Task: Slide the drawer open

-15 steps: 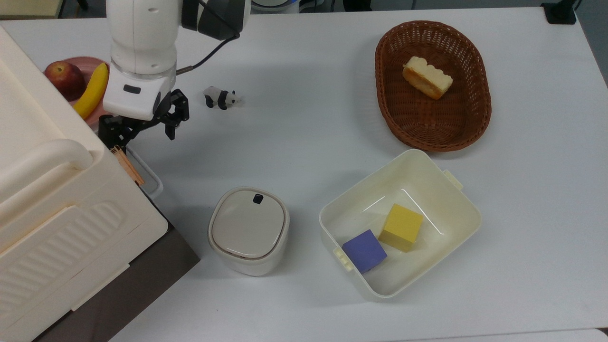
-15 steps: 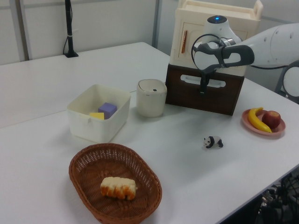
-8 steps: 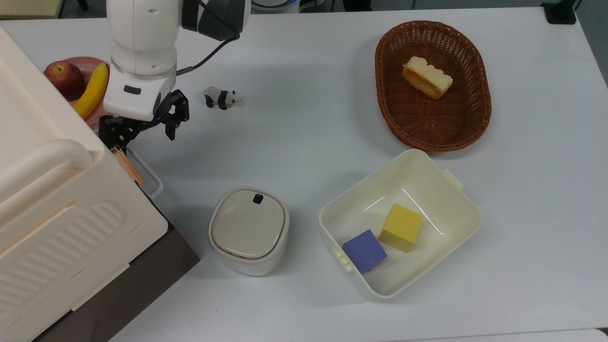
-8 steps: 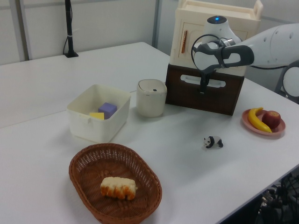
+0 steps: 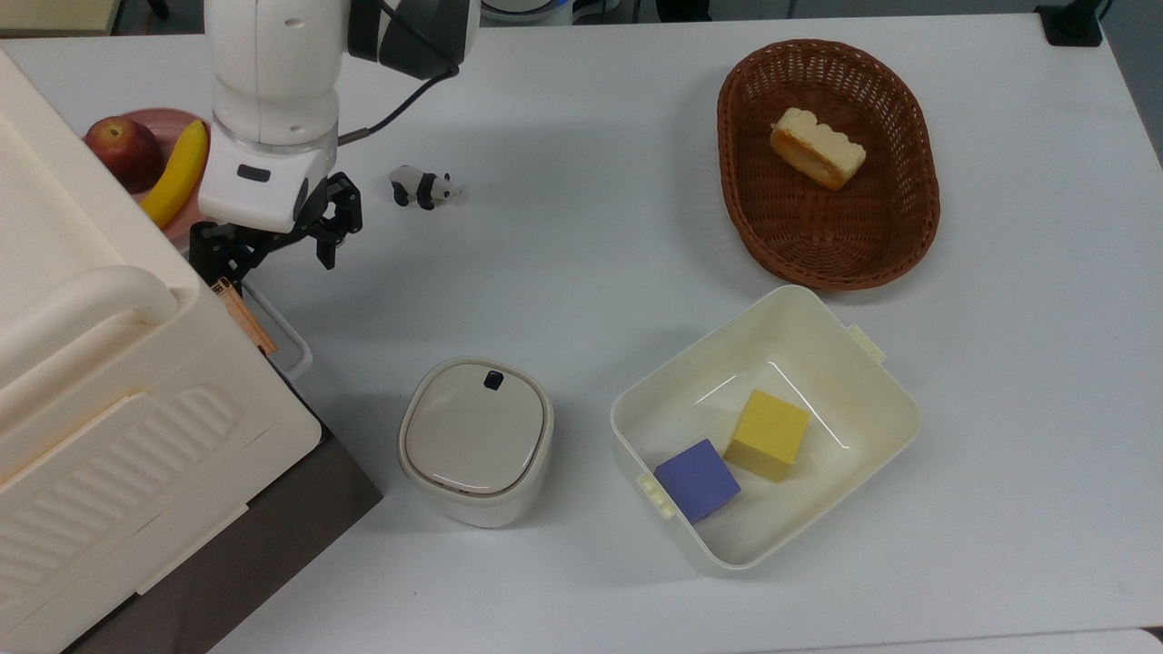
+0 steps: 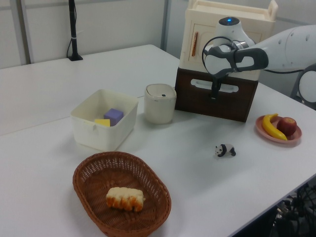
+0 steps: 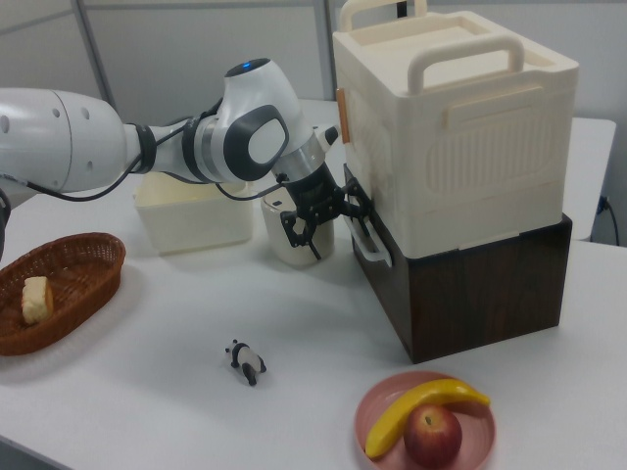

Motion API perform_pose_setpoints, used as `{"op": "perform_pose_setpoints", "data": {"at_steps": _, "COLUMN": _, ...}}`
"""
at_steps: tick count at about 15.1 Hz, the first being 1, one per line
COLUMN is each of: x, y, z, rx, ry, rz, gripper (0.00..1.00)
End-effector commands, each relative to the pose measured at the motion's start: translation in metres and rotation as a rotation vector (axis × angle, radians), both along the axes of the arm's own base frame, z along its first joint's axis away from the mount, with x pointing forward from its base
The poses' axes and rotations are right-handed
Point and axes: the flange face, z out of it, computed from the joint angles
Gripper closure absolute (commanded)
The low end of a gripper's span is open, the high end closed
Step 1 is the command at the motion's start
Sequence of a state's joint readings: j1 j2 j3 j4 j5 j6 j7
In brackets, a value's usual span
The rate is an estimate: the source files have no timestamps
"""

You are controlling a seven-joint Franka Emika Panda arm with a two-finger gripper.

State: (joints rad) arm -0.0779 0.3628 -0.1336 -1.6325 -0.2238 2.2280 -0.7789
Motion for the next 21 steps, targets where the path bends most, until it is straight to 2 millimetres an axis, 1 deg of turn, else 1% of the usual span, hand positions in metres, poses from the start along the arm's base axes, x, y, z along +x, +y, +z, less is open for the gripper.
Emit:
{"op": "perform_pose_setpoints", "data": {"at_steps": 1, "x": 0.002, "y": 0.001, "z": 0.0, "rx": -0.022, "ry": -0.021, "rz": 0.018, "gripper": 0.0}}
{"op": "perform_pose_setpoints", "data": {"at_steps": 4, "x": 0.003, "y": 0.001, "z": -0.002, "rx": -0.022, "ry": -0.018, "rz": 0.018, "gripper": 0.02}}
{"op": "perform_pose_setpoints", "data": {"at_steps": 14, "x": 0.003, "y": 0.003, "z": -0.002, "rx": -0.014, "ry": -0.028, "rz": -0.019, "gripper": 0.02}}
{"op": "perform_pose_setpoints", "data": {"at_steps": 16, "x": 0.006, "y": 0.004, "z": 0.005, "rx": -0.013, "ry": -0.042, "rz": -0.019, "gripper": 0.02}}
{"op": "perform_pose_setpoints", "data": {"at_steps": 21, "x": 0.006, "y": 0.005, "z": 0.008, "rx": -0.006, "ry": -0.048, "rz": -0.024, "gripper": 0.02}}
